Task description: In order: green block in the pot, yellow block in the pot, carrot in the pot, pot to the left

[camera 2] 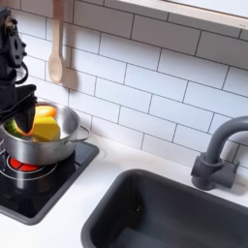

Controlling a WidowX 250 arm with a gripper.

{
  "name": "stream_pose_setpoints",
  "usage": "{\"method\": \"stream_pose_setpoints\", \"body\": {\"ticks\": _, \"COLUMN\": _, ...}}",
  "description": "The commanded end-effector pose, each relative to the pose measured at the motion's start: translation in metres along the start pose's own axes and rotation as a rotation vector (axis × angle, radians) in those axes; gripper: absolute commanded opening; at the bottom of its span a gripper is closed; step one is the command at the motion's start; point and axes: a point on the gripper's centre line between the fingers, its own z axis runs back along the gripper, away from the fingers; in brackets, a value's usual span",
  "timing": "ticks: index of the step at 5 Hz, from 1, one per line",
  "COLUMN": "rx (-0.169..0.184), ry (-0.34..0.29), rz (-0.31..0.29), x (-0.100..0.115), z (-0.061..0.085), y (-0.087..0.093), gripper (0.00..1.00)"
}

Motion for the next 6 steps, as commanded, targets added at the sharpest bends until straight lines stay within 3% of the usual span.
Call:
{"method": "stream_pose_setpoints", "body": {"ticks": 1, "rx": -0.003, "ry": 0.0, "rz": 0.008, "x": 0.006, "z": -0.005, "y": -0.003, "gripper": 0.95}}
{"method": "stream_pose_setpoints", "body": {"ticks": 3, "rx": 0.026, "ry": 0.024, "rz": -0.01, "x": 0.0, "z": -0.019, "y": -0.003, "gripper": 0.97}}
{"method": "stream_pose_setpoints", "body": {"ticks": 6, "rx": 0.026, "ry": 0.036, "rz": 0.019, "x": -0.001, "z": -0.025, "y": -0.002, "gripper": 0.92}}
